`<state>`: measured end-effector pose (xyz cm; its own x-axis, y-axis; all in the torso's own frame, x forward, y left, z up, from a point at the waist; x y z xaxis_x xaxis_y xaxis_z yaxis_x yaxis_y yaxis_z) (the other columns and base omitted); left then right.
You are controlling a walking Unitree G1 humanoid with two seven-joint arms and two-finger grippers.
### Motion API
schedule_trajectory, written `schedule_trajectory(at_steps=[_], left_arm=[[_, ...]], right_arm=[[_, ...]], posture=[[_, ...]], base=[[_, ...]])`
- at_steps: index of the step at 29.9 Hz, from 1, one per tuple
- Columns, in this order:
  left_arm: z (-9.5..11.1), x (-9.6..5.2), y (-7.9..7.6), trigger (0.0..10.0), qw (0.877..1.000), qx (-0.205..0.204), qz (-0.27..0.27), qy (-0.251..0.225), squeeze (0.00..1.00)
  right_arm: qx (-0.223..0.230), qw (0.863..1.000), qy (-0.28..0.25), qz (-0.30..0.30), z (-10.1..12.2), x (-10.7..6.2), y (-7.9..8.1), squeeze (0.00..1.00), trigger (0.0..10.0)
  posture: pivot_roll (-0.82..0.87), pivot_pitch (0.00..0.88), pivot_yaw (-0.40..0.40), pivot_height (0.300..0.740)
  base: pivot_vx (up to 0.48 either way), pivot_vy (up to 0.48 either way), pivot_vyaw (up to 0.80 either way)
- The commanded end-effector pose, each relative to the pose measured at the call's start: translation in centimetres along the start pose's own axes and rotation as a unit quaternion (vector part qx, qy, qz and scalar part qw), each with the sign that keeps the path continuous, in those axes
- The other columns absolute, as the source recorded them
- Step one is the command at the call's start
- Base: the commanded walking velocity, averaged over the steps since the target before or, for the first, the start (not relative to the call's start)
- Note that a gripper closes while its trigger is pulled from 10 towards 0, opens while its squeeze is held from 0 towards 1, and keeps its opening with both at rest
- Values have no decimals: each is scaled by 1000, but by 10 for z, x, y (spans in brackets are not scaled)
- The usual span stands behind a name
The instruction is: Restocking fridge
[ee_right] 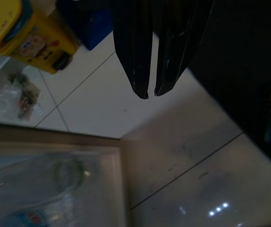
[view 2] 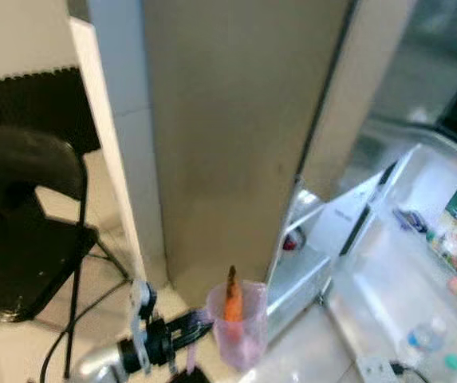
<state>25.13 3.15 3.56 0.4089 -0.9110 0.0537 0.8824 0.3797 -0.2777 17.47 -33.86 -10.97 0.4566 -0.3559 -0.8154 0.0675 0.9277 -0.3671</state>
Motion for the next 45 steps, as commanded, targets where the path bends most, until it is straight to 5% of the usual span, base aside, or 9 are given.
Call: schedule_trajectory(at_steps=[1, 15, 24, 25, 27, 31, 41, 44, 45], left_arm=[[4, -2, 2, 10000, 1000, 4, 2, -8, 0], [3, -2, 2, 10000, 1000, 4, 6, -3, 0], [2, -3, 1, 10000, 1000, 3, 5, -3, 0], [1, -4, 1, 10000, 1000, 3, 3, -1, 0], [1, -4, 1, 10000, 1000, 3, 2, 0, 0], [0, -5, 0, 10000, 1000, 4, -1, 2, 0], [-1, -6, 0, 10000, 1000, 9, -1, 6, 0], [1, -7, 1, 10000, 1000, 9, 0, 5, 0], [2, -8, 1, 10000, 1000, 10, -1, 4, 0]], right_arm=[[1, 1000, -19, 2, 13, 1, 0, 0, 10000], [10, 996, -84, 5, 56, 0, -5, 0, 10000], [65, 983, -170, 17, 96, -7, -13, 0, 10000], [112, 972, -205, 9, 111, -11, -26, 0, 10000], [132, 967, -220, 5, 118, -14, -33, 0, 10000], [105, 966, -220, -84, 126, -19, -70, 0, 10000], [89, 972, -167, -137, 115, -18, -92, 0, 10000], [106, 970, -147, -164, 109, -20, -107, 0, 10000], [109, 964, -143, -195, 108, -25, -123, 0, 10000]], posture=[[-32, 0, -65, 740], [-33, 0, -65, 740], [-34, 0, -63, 740], [-36, 0, -61, 740], [-36, 0, -61, 740], [-41, 0, -58, 740], [-40, 0, -57, 740], [-32, 0, -58, 740], [-31, 0, -57, 740]], base=[[274, -390, 0], [39, -55, 0], [0, 0, 0], [0, 0, 0], [0, 0, 0], [0, 0, 0], [0, 0, 0], [0, 0, 0], [0, 0, 0]])
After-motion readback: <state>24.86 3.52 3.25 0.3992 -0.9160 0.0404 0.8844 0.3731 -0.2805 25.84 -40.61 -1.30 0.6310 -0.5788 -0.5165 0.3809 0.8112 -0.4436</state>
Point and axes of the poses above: a point about 5 cm out from each wrist's last joint towards the gripper, its own x axis pointing out of the wrist towards the gripper, its own z axis along the axis of the wrist's last joint, y = z × x, the point moved 6 cm from there along x, pointing out of the wrist towards the gripper, and after that the axes turned 5 degrees about x, right-handed, at the moved point
